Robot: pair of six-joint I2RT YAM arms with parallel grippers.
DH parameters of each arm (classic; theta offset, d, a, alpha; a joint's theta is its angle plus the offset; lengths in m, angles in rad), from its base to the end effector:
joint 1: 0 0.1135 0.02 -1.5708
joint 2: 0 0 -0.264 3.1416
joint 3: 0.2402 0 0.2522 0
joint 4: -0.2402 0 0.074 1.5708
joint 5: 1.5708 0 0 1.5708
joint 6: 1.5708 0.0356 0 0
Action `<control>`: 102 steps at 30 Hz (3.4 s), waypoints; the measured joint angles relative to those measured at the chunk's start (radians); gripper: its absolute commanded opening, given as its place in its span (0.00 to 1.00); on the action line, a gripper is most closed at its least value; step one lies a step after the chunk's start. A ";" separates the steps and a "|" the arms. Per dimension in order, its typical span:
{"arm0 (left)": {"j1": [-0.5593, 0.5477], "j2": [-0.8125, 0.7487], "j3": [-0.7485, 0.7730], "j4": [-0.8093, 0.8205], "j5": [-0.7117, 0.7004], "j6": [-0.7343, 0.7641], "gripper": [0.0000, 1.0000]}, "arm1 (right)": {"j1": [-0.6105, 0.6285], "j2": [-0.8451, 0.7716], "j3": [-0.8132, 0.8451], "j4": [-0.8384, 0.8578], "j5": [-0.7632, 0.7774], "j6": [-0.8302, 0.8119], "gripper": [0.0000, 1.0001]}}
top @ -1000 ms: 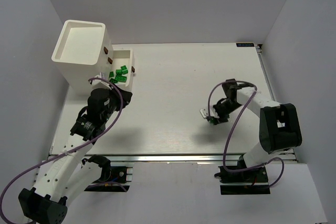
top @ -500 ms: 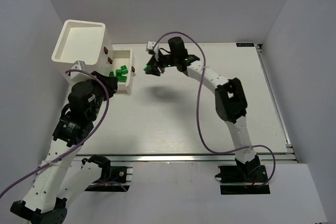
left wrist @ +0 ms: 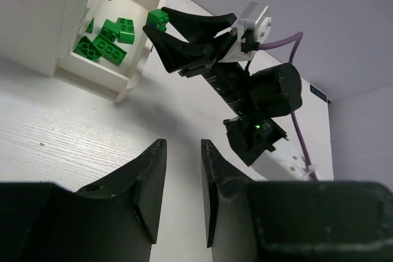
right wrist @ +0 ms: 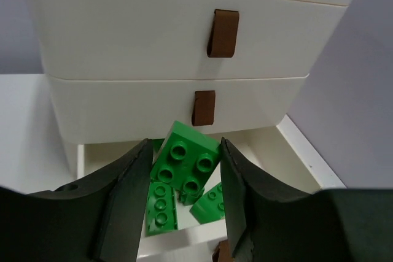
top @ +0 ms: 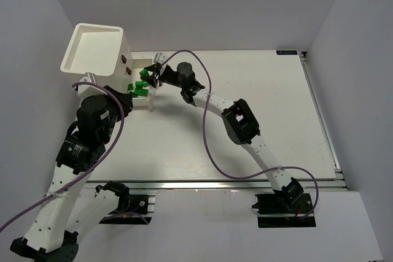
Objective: Sort the legos into containers by color
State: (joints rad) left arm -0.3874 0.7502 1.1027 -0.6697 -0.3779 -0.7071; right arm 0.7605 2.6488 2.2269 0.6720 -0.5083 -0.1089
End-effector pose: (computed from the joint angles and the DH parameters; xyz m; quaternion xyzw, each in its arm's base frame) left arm 0.1325 -0.0399 0.4010 -0.2354 0.7678 -0.1699 0.5711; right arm 0.4245 0.4278 0.2188 -0.4301 0.4548 0.3908 0.6748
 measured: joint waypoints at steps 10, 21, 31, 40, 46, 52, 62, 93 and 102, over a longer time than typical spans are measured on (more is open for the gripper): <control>0.000 0.011 0.000 -0.035 0.017 0.000 0.40 | 0.075 0.122 0.032 0.147 0.086 -0.094 0.56; 0.000 -0.037 -0.011 -0.024 0.031 -0.013 0.40 | 0.054 0.098 -0.038 0.148 0.042 -0.154 0.76; -0.001 0.003 -0.085 0.097 0.130 -0.001 0.34 | -0.021 -0.061 -0.026 -0.104 0.108 -0.057 0.48; -0.001 0.259 -0.116 0.253 0.333 0.094 0.46 | -0.175 -0.346 -0.181 -0.216 0.227 -0.030 0.80; -0.001 0.496 -0.033 0.295 0.438 0.215 0.59 | -0.230 -0.358 -0.198 -0.410 0.250 -0.141 0.81; -0.008 0.585 -0.010 0.350 0.468 0.273 0.59 | -0.278 -0.367 -0.204 -0.656 0.218 -0.213 0.63; -0.009 0.694 0.065 0.410 0.466 0.312 0.61 | -0.443 -0.623 -0.600 -0.568 0.135 -0.112 0.81; 0.046 1.566 0.826 -0.043 -0.302 0.550 0.74 | -0.603 -0.758 -0.769 -0.678 -0.019 -0.082 0.00; 0.097 1.565 0.790 -0.054 -0.334 0.541 0.62 | -0.603 -0.758 -0.769 -0.678 -0.020 -0.082 0.00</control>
State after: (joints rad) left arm -0.2909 2.3154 1.8927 -0.7238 -0.7116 -0.1658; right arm 0.1570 1.8904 1.4574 -0.0059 -0.5285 -0.1909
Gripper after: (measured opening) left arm 0.301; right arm 0.016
